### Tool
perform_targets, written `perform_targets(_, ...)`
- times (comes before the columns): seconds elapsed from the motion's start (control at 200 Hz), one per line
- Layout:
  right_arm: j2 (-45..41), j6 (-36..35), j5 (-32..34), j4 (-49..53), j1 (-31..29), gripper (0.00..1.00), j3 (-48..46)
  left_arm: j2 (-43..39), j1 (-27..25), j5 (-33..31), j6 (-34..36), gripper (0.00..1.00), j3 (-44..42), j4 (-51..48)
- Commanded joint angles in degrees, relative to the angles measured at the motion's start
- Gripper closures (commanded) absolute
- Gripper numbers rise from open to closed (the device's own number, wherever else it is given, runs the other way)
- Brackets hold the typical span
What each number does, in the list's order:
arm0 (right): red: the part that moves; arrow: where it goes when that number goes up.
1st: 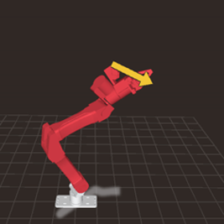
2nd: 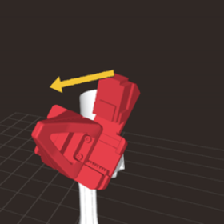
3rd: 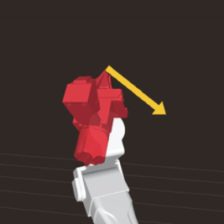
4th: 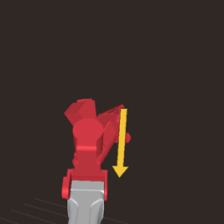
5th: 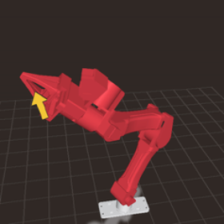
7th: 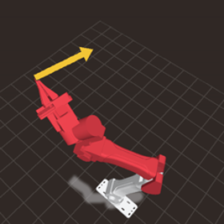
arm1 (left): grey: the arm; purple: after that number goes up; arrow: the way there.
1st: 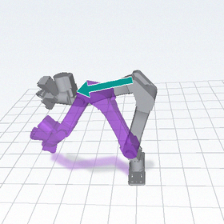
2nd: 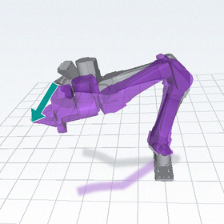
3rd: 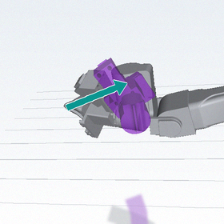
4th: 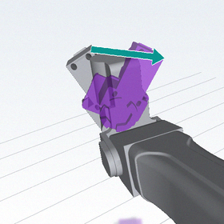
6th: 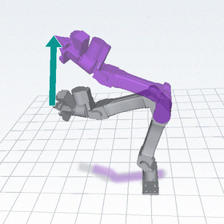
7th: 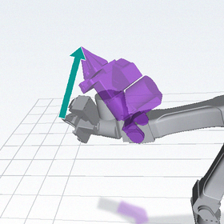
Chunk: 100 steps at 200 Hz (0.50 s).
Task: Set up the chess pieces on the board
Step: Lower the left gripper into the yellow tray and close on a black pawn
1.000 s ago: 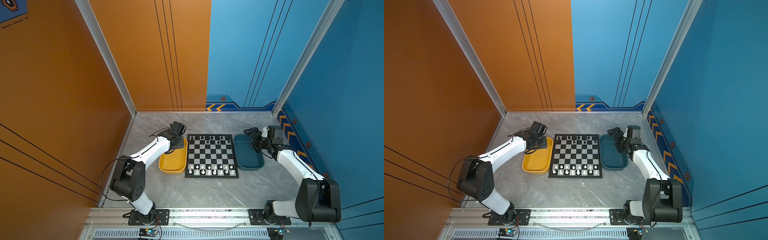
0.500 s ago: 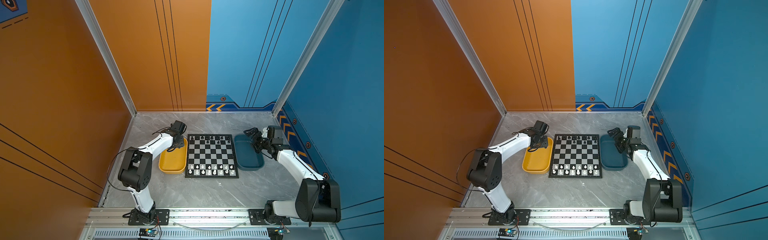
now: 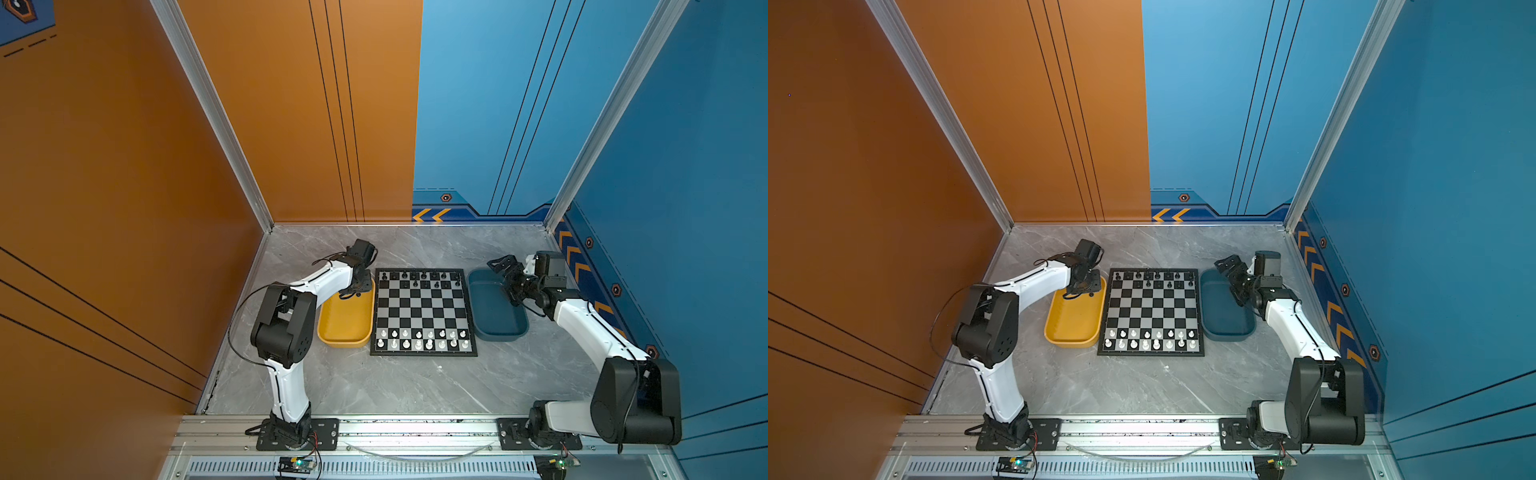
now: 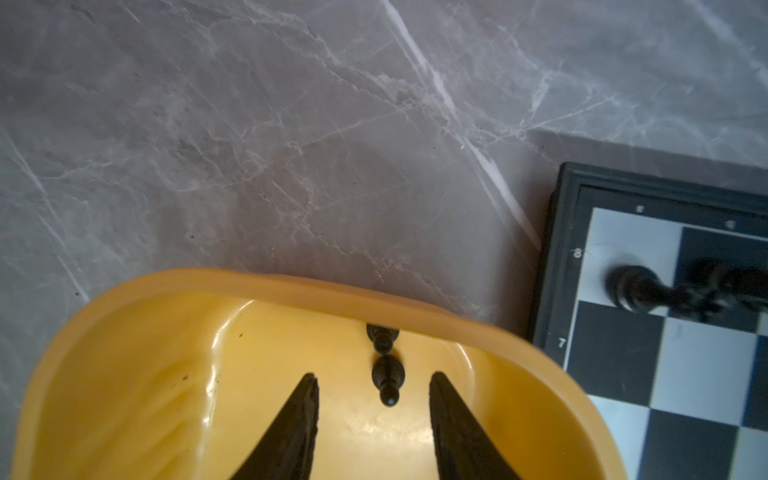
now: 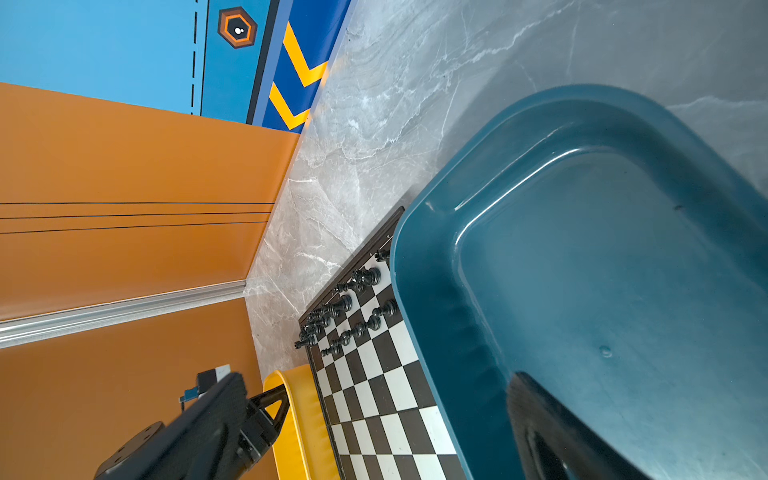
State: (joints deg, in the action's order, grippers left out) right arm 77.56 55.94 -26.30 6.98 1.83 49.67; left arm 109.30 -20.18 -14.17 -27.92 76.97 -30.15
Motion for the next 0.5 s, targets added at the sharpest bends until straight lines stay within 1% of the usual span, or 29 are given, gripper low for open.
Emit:
perform_targets(0.0,0.8,-0.7,1.2,1.1,0.0,0.00,1.7,1.0,0.5,-0.4,1.0,0.56,2.2,-0.3)
perform_targets(0.305,0.9,-0.6,0.8,1.2,0.0,0.00,1.7,3.4,0.6,-1.2,1.8,0.63,4.0,-1.0)
perform_targets(0.496,0.4,-0.7,0.9,1.3,0.1,0.00,1.5,4.7,0.6,-1.6,2.3,0.65,5.3,-1.6)
